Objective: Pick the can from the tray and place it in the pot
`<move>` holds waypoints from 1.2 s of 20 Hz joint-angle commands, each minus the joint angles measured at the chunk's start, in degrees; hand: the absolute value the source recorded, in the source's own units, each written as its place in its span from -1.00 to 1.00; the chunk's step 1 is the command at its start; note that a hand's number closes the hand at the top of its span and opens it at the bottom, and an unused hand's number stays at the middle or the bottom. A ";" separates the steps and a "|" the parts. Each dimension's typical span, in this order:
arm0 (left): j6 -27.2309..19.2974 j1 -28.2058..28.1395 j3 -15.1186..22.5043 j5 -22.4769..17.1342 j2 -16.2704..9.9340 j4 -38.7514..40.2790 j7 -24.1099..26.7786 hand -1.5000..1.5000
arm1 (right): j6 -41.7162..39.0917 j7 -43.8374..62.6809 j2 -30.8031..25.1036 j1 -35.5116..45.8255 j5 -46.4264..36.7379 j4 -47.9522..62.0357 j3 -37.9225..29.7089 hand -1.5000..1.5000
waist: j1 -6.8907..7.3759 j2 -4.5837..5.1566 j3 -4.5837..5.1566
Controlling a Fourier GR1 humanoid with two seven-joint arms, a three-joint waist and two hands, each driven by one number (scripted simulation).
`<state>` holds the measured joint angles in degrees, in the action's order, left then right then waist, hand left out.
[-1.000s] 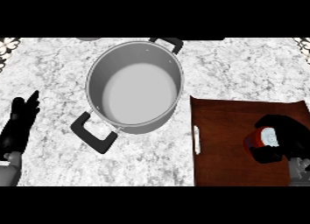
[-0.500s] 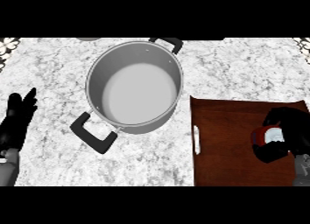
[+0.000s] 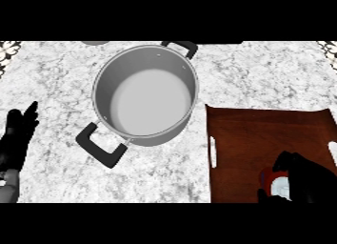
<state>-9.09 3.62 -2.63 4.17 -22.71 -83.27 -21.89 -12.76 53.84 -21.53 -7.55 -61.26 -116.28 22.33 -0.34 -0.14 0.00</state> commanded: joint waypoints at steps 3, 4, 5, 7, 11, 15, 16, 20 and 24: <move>0.05 0.30 -0.64 0.09 1.72 3.30 2.46 0.00 | 0.89 7.54 1.18 -7.35 -12.22 -16.14 8.24 1.00 | -0.76 -0.15 0.08; 0.52 3.17 -0.75 0.42 0.37 2.22 -0.55 0.00 | 3.18 6.76 2.76 -5.32 -13.15 -16.02 8.23 1.00 | -0.69 -0.13 0.04; -1.15 1.96 1.14 2.00 2.83 2.96 1.86 0.00 | 2.34 6.59 3.81 -1.14 -13.61 -16.82 7.57 1.00 | -0.37 -0.05 0.08; -0.98 1.63 0.87 1.99 2.01 0.71 0.24 0.00 | 5.32 4.48 2.94 0.03 -18.01 -19.62 8.69 1.00 | -0.15 -0.25 0.03; 2.30 3.01 -2.11 -0.74 -1.20 1.85 -1.34 0.00 | 4.32 4.17 7.06 7.61 -21.11 -27.71 12.84 1.00 | 0.23 -0.34 0.10; 1.18 -0.43 0.74 1.09 1.61 -1.97 -0.79 0.00 | -4.63 4.44 10.59 19.63 -24.63 -27.49 13.93 1.00 | 1.10 -0.11 0.12; 1.35 -0.55 -0.53 0.56 0.31 -3.78 -1.93 0.00 | -7.97 5.89 11.37 21.39 -27.52 -29.70 15.93 1.00 | 1.00 -0.31 0.15; 3.23 0.70 -1.99 -0.22 0.14 1.76 1.30 0.00 | -15.02 7.69 21.13 37.37 -25.01 -19.23 14.62 1.00 | 1.10 0.03 0.17; -0.33 3.78 1.58 3.65 3.24 1.35 -2.03 0.00 | -16.95 13.82 21.37 44.37 -16.29 -14.13 12.13 1.00 | 1.03 0.05 0.20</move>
<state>-7.92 5.41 -2.49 5.84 -20.93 -82.76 -22.59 -23.36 57.61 -2.71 28.69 -83.49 -134.33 35.60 0.74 -0.22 0.21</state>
